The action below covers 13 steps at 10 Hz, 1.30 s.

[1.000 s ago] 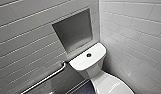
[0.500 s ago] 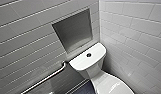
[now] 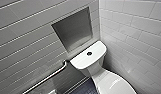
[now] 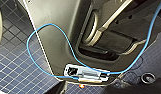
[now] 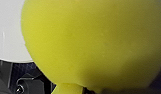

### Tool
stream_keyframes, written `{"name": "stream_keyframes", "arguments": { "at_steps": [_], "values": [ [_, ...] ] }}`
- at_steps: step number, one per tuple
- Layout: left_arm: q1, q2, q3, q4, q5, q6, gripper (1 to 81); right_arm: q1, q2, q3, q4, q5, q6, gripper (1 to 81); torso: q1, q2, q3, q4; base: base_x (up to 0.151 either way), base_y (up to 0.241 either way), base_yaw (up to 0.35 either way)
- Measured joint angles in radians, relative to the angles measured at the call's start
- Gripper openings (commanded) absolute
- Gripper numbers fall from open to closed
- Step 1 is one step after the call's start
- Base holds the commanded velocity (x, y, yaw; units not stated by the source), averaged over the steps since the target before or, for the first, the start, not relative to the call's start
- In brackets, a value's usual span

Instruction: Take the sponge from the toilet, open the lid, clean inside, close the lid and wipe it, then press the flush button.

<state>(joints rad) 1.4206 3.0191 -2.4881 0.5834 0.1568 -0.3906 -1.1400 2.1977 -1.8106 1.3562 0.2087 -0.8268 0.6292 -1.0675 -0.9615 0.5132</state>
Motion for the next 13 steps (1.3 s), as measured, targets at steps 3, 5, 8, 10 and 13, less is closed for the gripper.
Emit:
{"name": "stream_keyframes", "arguments": {
  "at_steps": [3, 5, 8, 10, 13],
  "values": [
    [-0.009, 0.000, 0.000, 0.000, 0.001, 0.000, 81.1, -0.074, 0.166, -0.173, -0.012, -0.053, -0.008, 1.0, -0.054, 0.087, 0.051, -0.033, 0.000, 0.000, 0.000],
    [-0.016, -0.003, 0.000, 0.000, 0.001, 0.000, 81.1, -0.132, 0.224, -0.264, -0.023, -0.079, -0.011, 1.0, -0.102, 0.159, 0.103, -0.081, 0.000, 0.000, 0.000],
    [-0.024, -0.006, -0.001, -0.002, 0.004, 0.000, 81.1, -0.204, 0.269, -0.319, -0.033, -0.103, -0.011, 1.0, -0.167, 0.258, 0.203, -0.107, 0.000, 0.000, 0.000],
    [-0.027, -0.009, -0.004, -0.003, 0.005, 0.000, 81.1, -0.213, 0.323, -0.358, -0.077, -0.112, -0.014, 1.0, -0.215, 0.330, 0.278, -0.107, 0.000, 0.000, 0.000],
    [-0.021, -0.013, -0.006, -0.003, 0.009, 0.000, 81.1, -0.251, 0.383, -0.496, -0.134, -0.164, -0.014, 1.0, -0.268, 0.407, 0.334, -0.107, 0.000, 0.000, 0.000]
  ]
}}
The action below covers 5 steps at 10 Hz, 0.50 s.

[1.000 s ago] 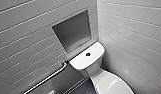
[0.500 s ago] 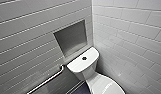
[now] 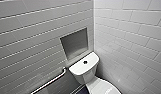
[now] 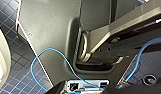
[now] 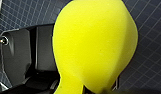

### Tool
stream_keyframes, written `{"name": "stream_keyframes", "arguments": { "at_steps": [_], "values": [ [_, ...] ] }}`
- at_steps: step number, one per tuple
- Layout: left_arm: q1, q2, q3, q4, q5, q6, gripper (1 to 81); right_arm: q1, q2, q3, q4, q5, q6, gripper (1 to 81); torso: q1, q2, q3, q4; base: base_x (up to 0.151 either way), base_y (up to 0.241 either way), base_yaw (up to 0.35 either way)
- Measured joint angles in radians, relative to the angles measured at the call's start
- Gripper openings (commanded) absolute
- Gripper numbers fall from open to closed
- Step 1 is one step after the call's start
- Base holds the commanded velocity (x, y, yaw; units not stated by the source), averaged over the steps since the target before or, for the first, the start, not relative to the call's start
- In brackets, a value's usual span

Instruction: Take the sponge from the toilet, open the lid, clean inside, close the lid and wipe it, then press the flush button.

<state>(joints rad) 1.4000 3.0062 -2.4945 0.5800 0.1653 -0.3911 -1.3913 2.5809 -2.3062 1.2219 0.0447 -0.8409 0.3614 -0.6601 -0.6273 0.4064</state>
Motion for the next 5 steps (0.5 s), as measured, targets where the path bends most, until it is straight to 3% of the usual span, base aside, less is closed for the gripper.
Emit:
{"name": "stream_keyframes", "arguments": {
  "at_steps": [5],
  "values": [
    [-0.007, 0.005, 0.000, 0.000, -0.012, 0.000, 81.1, -0.044, 0.162, -0.144, -0.093, -0.076, 0.000, 1.0, -0.029, 0.036, 0.035, -0.005, 0.000, 0.000, 0.000]
  ]
}}
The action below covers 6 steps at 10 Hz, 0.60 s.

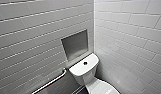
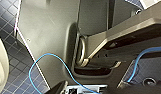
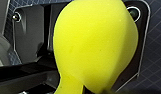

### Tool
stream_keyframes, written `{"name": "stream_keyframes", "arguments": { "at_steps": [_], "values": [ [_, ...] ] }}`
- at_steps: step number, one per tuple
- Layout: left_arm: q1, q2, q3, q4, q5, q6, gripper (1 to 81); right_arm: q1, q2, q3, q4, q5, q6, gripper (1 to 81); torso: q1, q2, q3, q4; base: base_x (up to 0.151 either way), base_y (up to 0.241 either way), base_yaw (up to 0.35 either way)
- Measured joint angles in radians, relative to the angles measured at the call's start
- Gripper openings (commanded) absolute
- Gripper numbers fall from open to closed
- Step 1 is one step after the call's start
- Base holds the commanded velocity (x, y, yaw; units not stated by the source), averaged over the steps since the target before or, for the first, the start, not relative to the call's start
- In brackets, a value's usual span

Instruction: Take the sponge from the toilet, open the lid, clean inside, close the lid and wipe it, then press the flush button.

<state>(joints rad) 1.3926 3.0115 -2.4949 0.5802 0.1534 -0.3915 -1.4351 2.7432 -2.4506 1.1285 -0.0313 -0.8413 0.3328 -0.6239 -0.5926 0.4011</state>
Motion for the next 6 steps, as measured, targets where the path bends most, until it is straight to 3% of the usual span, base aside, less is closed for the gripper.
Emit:
{"name": "stream_keyframes", "arguments": {
  "at_steps": [2, 6],
  "values": [
    [0.000, -0.001, 0.000, 0.000, 0.000, 0.000, 81.1, -0.017, 0.002, -0.009, -0.007, -0.003, 0.000, 1.0, -0.044, 0.064, 0.041, -0.008, 0.000, 0.000, 0.000],
    [0.006, 0.000, -0.002, 0.000, 0.001, 0.000, 81.1, -0.009, 0.010, -0.012, -0.007, -0.002, 0.000, 1.0, -0.063, 0.089, 0.051, -0.018, 0.000, 0.000, 0.000]
  ]
}}
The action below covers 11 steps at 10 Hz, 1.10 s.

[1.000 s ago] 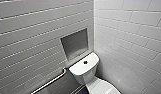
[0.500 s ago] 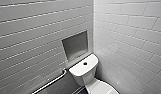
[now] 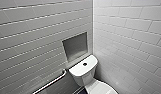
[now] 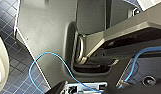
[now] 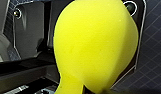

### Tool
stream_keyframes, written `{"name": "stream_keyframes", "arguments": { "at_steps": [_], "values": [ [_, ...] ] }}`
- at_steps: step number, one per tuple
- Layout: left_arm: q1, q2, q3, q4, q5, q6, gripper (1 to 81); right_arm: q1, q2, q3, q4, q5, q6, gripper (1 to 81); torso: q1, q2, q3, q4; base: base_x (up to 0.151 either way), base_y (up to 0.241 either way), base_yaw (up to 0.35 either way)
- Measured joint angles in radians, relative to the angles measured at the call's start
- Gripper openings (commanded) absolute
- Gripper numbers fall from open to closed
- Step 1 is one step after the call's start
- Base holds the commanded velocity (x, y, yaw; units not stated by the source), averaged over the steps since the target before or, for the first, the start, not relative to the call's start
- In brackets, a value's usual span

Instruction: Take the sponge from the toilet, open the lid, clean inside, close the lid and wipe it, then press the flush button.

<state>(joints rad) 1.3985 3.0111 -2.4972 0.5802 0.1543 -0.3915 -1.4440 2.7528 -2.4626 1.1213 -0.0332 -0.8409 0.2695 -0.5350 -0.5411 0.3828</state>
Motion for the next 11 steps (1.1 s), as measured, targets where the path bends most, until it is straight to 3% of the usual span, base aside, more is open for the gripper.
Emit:
{"name": "stream_keyframes", "arguments": {
  "at_steps": [1, 5, 7, 11],
  "values": [
    [0.000, 0.000, 0.000, 0.000, 0.000, 0.000, 81.1, 0.005, 0.007, -0.002, 0.000, 0.002, 0.000, 1.0, 0.000, -0.001, 0.001, -0.021, 0.000, 0.000, 0.000],
    [-0.003, 0.006, -0.030, 0.000, -0.001, 0.000, 81.1, 0.003, 0.032, -0.030, -0.001, -0.001, 0.000, 1.0, -0.002, -0.001, 0.028, -0.153, 0.000, 0.000, 0.000],
    [-0.006, 0.012, -0.046, 0.000, -0.005, 0.000, 81.1, -0.002, 0.040, -0.036, -0.001, -0.002, 0.000, 1.0, -0.016, 0.020, 0.033, -0.173, 0.000, 0.000, 0.000],
    [-0.005, 0.014, -0.046, 0.000, -0.016, 0.000, 81.1, 0.003, 0.067, -0.067, -0.008, -0.003, 0.000, 1.0, -0.107, 0.160, 0.035, -0.174, 0.000, 0.000, 0.000]
  ]
}}
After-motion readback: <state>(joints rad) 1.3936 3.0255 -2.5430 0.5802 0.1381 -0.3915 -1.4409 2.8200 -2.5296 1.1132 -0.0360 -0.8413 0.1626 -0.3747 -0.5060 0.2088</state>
